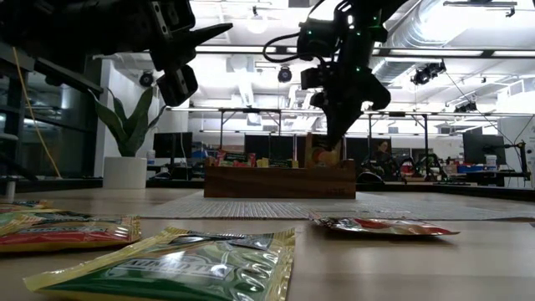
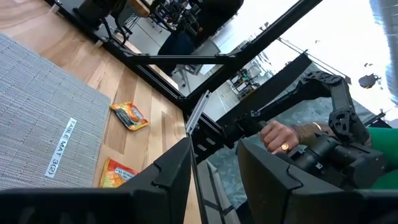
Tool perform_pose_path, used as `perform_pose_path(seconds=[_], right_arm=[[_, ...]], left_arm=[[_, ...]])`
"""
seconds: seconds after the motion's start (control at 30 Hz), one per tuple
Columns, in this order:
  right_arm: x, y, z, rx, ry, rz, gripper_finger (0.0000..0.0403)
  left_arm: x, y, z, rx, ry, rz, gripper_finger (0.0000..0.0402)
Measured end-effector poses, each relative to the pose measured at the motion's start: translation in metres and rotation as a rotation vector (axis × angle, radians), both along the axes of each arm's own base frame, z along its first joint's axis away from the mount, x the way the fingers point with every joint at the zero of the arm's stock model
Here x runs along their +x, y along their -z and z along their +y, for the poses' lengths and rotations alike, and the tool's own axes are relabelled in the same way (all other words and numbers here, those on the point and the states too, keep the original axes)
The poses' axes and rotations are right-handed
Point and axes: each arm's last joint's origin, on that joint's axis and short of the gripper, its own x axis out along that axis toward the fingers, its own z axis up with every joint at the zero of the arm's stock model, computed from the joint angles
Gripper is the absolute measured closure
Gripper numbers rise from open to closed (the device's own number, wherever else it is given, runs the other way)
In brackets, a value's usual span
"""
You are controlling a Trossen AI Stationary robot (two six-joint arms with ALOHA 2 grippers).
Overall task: Pick & Place Tea
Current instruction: Put the orange tea bag into the right section of the wooden organizer
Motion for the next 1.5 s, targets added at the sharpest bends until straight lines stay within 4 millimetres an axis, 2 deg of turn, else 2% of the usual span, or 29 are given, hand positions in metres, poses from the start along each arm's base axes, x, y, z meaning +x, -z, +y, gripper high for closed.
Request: perform_pose_path(seconds=[0.57,1.03,1.2,1.5], right_arm=[[0.0029,-0.0011,-0.0002,0.021,-0.008,-0.040,0.0400],[0.0020,-0.0009,-0.0011,-0.012,0.006,-0.023,0.0361],[0.0018,-0.0010,-0.0016,-0.015,0.051,-0.024,0.0334],[-0.0023,-0.0091,-0.0025,-0.085,0.130,-0.033,0.0253]], left_arm=[[0.0000,-0.0001,0.0000,-0.007,0.000,0.002,0.0270],[-0.0001,-0.0001,-0.0003,-0.007,0.008,0.002,0.0270],[-0.0001,-0.0001,-0.0003,-0.007,0.009,0.002,0.0270],[-0.0001,0.0000,-0.0003,-0.007,0.011,0.003,0.0270]])
